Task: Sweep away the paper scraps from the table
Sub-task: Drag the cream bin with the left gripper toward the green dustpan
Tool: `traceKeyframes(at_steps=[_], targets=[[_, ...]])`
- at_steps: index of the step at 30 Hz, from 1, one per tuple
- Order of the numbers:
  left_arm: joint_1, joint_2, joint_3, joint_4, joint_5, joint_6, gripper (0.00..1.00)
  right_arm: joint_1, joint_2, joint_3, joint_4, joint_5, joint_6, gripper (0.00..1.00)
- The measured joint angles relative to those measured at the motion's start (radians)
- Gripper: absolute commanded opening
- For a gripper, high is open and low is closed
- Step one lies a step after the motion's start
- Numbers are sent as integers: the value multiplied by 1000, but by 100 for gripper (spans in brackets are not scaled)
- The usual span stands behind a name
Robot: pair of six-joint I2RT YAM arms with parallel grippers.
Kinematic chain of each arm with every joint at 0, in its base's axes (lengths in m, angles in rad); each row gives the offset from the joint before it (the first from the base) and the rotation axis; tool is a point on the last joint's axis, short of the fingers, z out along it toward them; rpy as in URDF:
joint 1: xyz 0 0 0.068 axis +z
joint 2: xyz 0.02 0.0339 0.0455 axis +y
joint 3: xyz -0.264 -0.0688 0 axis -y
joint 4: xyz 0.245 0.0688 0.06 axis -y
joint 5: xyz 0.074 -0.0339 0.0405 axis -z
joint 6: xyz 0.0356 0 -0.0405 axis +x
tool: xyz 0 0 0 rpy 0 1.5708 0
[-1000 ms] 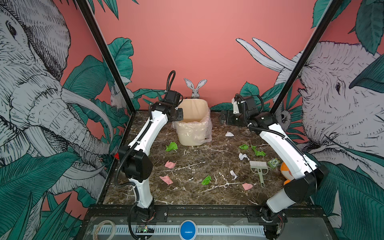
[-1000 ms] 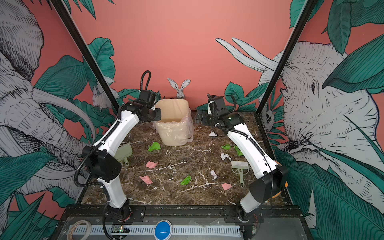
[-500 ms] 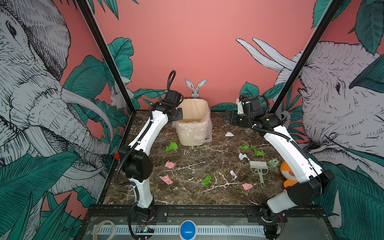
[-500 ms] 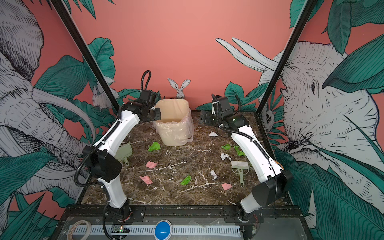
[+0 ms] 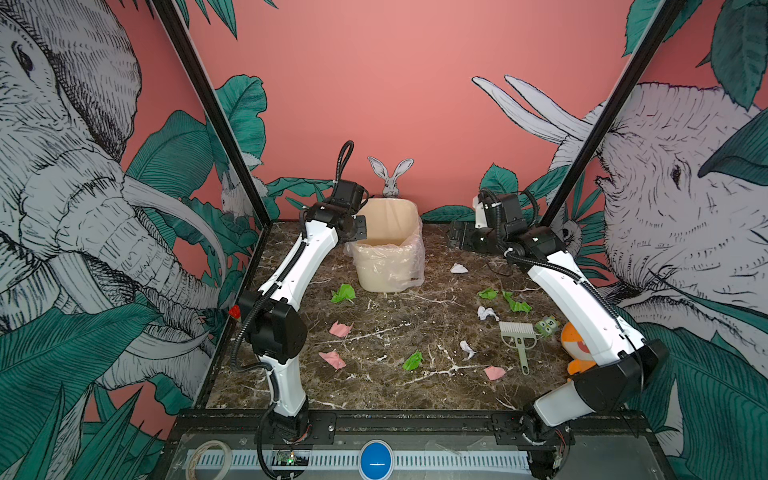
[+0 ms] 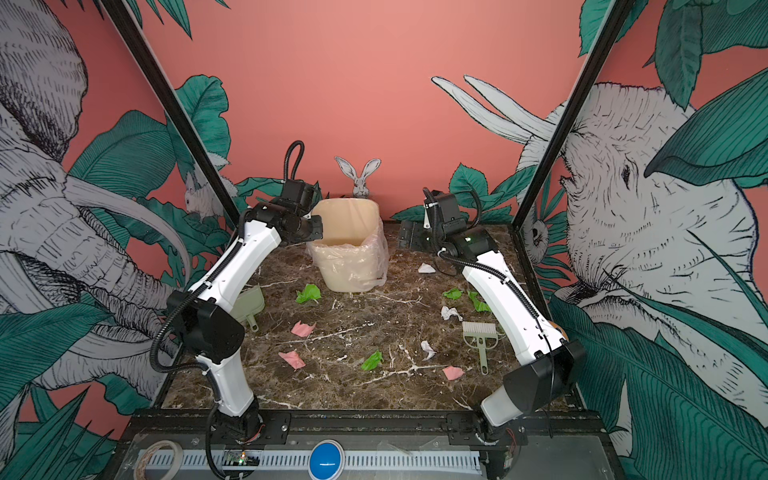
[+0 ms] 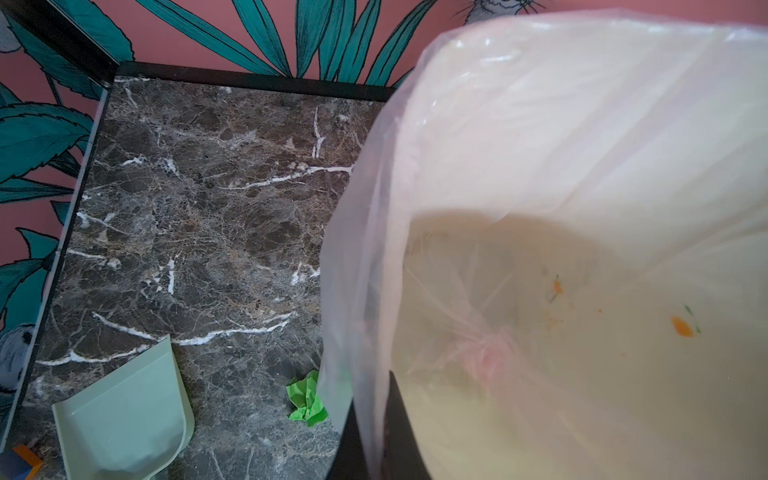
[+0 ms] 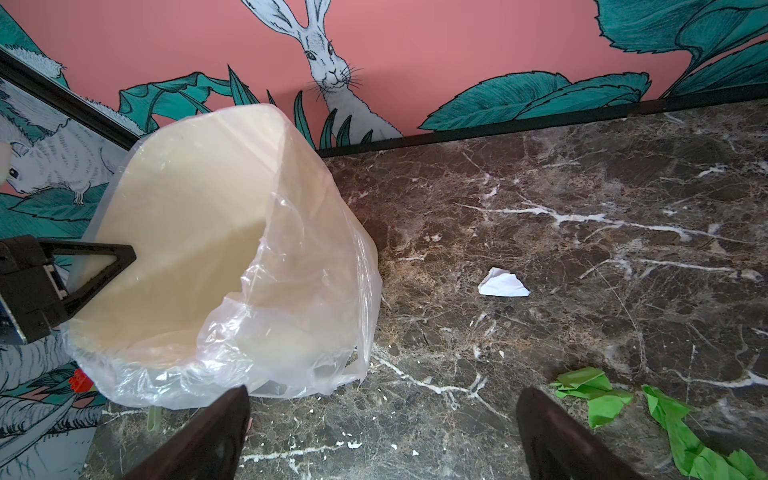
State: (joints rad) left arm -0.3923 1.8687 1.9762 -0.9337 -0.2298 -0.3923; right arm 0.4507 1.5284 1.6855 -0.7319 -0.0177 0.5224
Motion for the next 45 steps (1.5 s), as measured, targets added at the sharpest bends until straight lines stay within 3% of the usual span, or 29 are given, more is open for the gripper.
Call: traceKeyframes(at_steps=[15, 31, 45], targets=[[18, 0, -7, 48, -153, -14, 0, 0, 0, 0, 0, 3, -1, 99], [183, -138, -214, 107, -212, -79, 0, 0, 0, 0, -11, -5, -1, 99], [219, -167, -253, 114, -228, -84, 2, 0, 0, 0, -11, -20, 0, 99]])
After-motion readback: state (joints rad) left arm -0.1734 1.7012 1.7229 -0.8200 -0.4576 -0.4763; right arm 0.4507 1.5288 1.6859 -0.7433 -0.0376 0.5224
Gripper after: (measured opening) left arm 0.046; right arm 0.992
